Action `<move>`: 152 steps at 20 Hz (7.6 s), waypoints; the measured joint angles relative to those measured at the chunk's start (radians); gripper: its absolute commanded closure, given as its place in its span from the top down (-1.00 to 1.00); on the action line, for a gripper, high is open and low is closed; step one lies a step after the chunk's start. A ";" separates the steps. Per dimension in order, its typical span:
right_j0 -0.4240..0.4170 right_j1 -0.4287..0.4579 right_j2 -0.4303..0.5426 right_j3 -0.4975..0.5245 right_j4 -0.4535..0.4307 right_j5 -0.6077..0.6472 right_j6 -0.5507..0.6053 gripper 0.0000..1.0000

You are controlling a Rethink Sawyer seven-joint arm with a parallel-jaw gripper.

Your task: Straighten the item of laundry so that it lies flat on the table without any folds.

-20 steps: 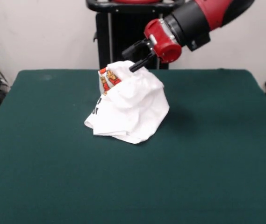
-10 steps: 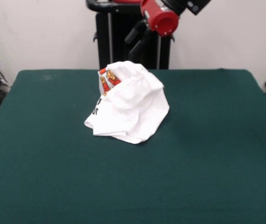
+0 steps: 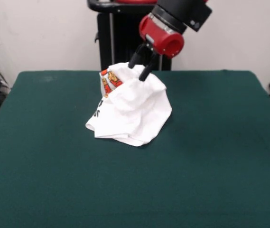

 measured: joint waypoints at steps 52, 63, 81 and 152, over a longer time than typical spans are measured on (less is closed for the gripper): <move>-0.041 0.043 0.050 -0.003 -0.358 -0.102 0.000 1.00; -0.064 0.029 0.093 -0.003 -0.370 -0.137 0.000 1.00; -0.125 -0.023 0.231 -0.003 -0.440 -0.105 0.000 -1.00; 0.021 -0.019 0.100 -0.070 -0.440 0.117 0.000 1.00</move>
